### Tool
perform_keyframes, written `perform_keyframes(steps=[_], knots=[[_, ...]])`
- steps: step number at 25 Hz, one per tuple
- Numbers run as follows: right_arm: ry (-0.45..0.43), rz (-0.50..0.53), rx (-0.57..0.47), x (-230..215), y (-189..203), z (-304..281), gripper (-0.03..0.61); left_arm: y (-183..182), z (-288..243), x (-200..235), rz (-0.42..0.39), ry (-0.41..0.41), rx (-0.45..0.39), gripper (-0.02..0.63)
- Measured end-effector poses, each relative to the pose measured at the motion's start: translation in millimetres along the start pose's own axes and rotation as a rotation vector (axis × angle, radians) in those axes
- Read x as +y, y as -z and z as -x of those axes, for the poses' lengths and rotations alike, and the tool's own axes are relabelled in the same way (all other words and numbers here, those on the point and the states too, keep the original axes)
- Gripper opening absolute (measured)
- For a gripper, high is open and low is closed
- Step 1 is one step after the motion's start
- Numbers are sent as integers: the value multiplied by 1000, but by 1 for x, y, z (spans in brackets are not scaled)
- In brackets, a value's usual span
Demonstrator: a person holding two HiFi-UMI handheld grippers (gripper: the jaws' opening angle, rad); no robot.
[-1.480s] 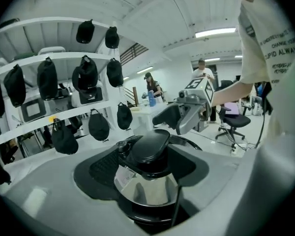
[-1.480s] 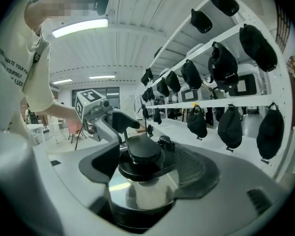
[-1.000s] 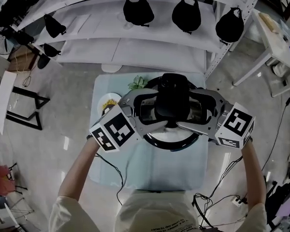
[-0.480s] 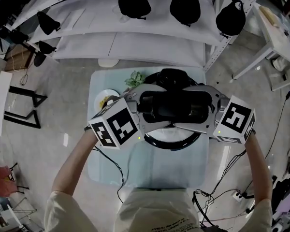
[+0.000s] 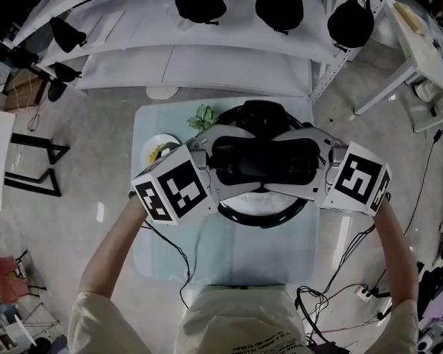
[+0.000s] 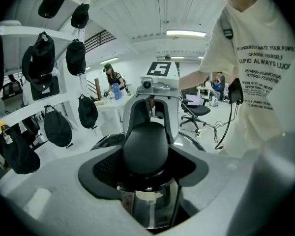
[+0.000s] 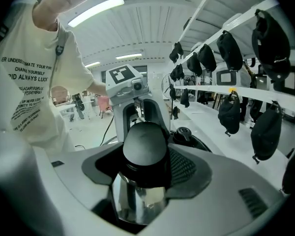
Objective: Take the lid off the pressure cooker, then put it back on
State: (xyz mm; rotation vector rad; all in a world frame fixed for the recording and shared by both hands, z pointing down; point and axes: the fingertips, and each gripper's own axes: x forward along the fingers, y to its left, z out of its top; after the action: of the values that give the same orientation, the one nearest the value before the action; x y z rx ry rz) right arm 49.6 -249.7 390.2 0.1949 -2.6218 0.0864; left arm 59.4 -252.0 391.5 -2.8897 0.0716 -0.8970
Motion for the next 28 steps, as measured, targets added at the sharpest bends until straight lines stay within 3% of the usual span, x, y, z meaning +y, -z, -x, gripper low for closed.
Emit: perform_keyframes(steps=[10, 17, 28], knots=[[-4, 4, 8, 0, 1, -1, 275, -1, 0, 0, -4, -4, -30, 293], [1, 6, 49, -1, 1, -1, 273, 1, -1, 0, -13, 7, 11, 291], [-17, 7, 26, -6, -14, 6, 273, -12, 7, 8, -15, 7, 14, 291]])
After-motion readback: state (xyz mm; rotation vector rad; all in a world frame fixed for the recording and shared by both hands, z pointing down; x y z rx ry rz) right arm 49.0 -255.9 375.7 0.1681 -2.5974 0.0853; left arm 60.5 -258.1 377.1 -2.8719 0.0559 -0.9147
